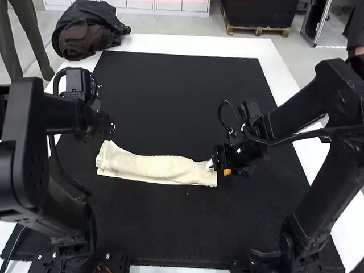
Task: Fold the towel.
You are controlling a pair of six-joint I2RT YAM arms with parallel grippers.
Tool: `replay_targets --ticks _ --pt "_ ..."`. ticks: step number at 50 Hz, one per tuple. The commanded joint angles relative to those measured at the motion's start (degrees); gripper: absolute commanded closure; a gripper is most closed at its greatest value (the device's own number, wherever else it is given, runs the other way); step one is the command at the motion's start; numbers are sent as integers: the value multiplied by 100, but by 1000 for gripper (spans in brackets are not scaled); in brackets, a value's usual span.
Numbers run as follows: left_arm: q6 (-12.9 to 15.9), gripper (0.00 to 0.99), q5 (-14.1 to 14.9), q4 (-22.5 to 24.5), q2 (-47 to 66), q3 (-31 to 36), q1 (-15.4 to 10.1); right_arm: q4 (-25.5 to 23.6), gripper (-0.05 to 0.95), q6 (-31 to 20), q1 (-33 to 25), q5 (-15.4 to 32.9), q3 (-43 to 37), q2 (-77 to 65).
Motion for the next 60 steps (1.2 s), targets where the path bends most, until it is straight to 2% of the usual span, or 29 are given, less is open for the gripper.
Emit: replay_targets --ticks 1,16,44,55,60 --pt "-57 25 -37 24 -119 136 86 40 -7 96 201 -97 267 99" --pt "-57 25 -28 50 -119 118 95 84 -5 342 473 -53 540 187" --pt "-65 25 -28 15 -127 188 95 277 -2 245 473 96 416 548" --pt "-136 25 -28 -117 -127 435 113 303 2 184 473 105 302 653" --pt "-153 25 -28 -143 -127 540 157 453 115 192 473 96 188 758"
